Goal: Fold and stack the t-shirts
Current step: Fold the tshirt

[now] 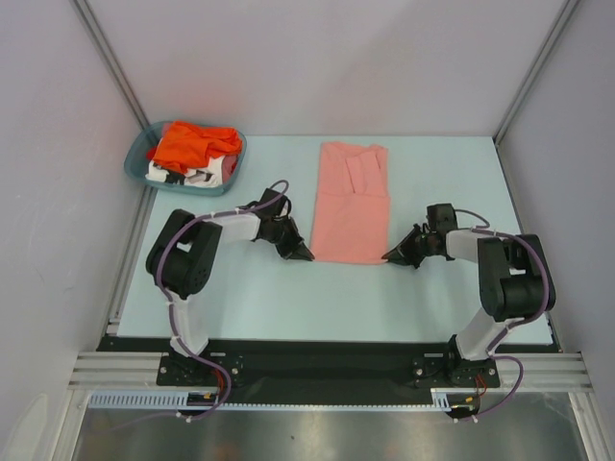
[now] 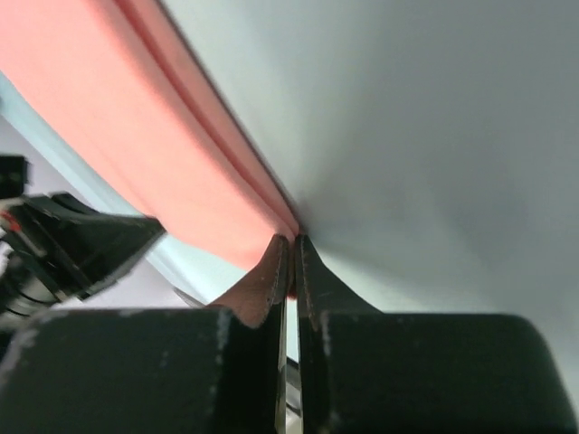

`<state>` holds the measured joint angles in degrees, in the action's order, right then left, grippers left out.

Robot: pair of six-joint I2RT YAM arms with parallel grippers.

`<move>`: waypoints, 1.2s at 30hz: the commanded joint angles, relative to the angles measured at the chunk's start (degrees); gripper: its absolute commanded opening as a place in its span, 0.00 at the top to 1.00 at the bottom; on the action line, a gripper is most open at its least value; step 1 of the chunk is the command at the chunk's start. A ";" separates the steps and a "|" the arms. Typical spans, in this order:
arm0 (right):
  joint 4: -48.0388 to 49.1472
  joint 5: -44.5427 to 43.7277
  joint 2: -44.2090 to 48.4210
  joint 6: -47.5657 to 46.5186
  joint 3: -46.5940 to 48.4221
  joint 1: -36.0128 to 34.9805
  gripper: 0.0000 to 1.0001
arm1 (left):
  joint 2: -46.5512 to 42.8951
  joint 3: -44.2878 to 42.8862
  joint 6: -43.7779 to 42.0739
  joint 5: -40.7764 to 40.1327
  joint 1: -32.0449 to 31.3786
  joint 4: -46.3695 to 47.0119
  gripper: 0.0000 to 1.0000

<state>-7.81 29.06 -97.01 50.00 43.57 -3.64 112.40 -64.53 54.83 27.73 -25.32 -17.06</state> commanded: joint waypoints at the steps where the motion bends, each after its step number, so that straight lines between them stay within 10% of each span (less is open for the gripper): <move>1: -7.30 -4.54 3.57 -5.35 -2.34 -2.77 1.00 | -3.40 5.46 -5.43 -11.64 0.01 -5.70 1.00; 22: -26.19 -6.12 43.39 -4.12 -21.07 -8.84 1.00 | -37.16 31.58 6.61 -17.18 -18.10 -5.35 1.00; 36: -21.89 -0.23 20.22 -13.34 2.55 -4.10 1.00 | -23.39 6.63 -2.79 -13.84 -9.14 -12.64 1.00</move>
<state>-31.73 28.47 -72.88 41.06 37.74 -8.58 85.93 -51.27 56.47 14.28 -37.08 -26.46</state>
